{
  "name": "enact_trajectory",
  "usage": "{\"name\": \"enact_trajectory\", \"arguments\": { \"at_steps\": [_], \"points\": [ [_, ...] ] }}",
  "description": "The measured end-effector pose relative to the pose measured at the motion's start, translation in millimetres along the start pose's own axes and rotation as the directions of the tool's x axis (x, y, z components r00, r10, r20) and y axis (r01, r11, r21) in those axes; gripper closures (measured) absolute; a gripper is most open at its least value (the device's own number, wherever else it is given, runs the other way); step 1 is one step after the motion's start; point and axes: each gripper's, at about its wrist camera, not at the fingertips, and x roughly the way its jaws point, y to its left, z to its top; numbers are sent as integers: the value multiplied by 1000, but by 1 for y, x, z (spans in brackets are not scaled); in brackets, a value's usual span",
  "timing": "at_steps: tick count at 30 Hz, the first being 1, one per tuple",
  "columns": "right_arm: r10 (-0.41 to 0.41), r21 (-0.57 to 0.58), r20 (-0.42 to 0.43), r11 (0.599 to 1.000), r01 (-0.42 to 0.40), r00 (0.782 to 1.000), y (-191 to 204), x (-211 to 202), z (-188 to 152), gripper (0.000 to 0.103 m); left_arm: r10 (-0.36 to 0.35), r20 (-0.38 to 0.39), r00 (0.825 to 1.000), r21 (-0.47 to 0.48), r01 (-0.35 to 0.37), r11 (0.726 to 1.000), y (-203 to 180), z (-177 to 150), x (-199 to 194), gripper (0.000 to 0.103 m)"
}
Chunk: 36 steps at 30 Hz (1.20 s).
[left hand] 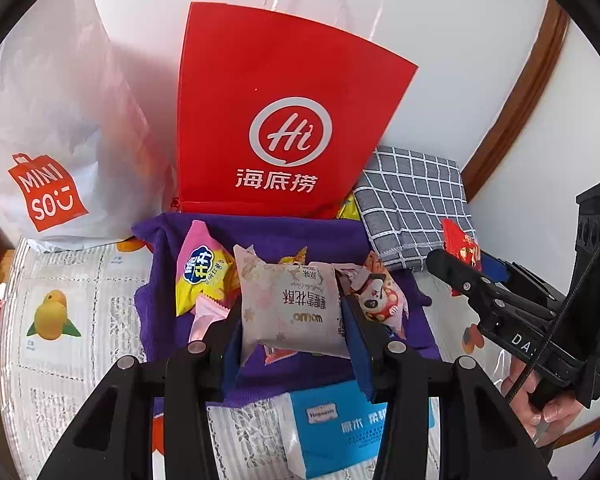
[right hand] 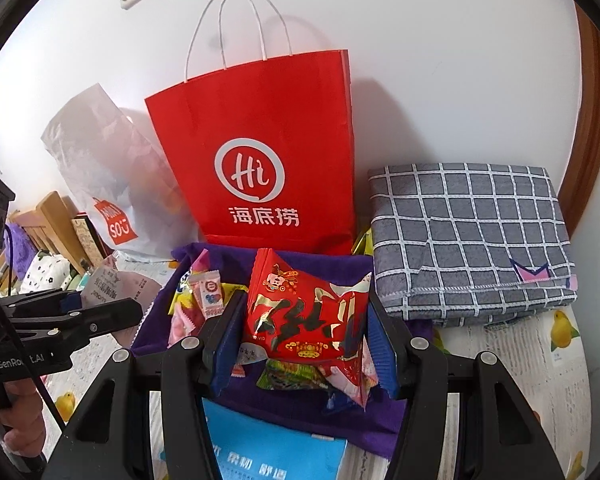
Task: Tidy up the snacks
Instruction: 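Carry both held packets over the purple towel and lower them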
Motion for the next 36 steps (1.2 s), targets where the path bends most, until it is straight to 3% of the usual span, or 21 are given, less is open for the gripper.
{"name": "enact_trajectory", "arguments": {
  "at_steps": [20,30,36],
  "points": [
    [-20,-39,-86,999,16,996,-7,58,-8,46,-26,-63,998,-24,24,999,9,0,44,60],
    [-21,-83,-199,997,4,980,-7,94,-20,46,-38,-125,991,-29,35,999,9,-3,73,60],
    [-51,-90,-219,995,32,974,-14,106,-25,46,-55,-167,984,-43,48,998,9,-8,95,60]
  ]
}}
